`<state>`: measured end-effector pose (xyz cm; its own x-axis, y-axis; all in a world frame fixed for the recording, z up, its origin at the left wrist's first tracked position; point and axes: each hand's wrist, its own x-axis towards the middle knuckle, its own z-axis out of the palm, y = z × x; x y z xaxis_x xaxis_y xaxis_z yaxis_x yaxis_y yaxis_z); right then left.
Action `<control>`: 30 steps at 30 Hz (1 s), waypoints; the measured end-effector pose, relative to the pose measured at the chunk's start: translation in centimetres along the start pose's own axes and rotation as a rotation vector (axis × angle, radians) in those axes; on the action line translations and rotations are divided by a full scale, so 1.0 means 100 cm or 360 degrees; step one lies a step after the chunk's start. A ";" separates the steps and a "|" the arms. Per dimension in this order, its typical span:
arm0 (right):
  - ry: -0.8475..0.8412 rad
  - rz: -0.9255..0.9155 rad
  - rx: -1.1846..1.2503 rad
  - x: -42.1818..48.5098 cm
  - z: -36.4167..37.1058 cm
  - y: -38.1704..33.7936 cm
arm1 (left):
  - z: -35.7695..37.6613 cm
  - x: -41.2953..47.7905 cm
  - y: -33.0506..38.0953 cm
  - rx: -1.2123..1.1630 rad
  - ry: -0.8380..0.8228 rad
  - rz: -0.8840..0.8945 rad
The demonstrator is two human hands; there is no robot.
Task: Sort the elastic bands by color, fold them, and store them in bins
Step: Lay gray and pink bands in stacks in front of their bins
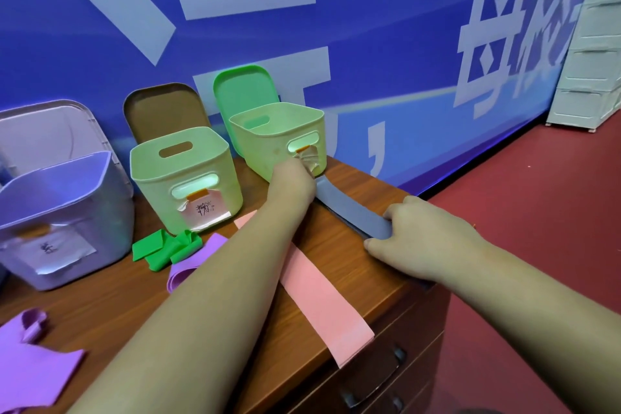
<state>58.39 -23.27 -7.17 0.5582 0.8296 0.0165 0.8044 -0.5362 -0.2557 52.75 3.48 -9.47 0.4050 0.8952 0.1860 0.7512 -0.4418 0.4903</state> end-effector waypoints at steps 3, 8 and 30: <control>-0.0009 0.0007 -0.0036 0.000 0.002 -0.001 | 0.002 0.002 -0.002 0.0025 -0.0028 -0.0001; 0.0002 0.0052 -0.0099 -0.001 0.002 -0.003 | 0.006 0.000 -0.004 0.0057 -0.0035 0.0027; 0.0177 0.0096 -0.0219 -0.015 0.004 -0.030 | -0.046 -0.041 -0.006 -0.0013 -0.0072 0.0057</control>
<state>55.11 -22.82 -6.79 0.6189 0.7772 0.1136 0.7850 -0.6068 -0.1247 48.21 0.41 -6.58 0.4551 0.8750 0.1650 0.7316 -0.4731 0.4909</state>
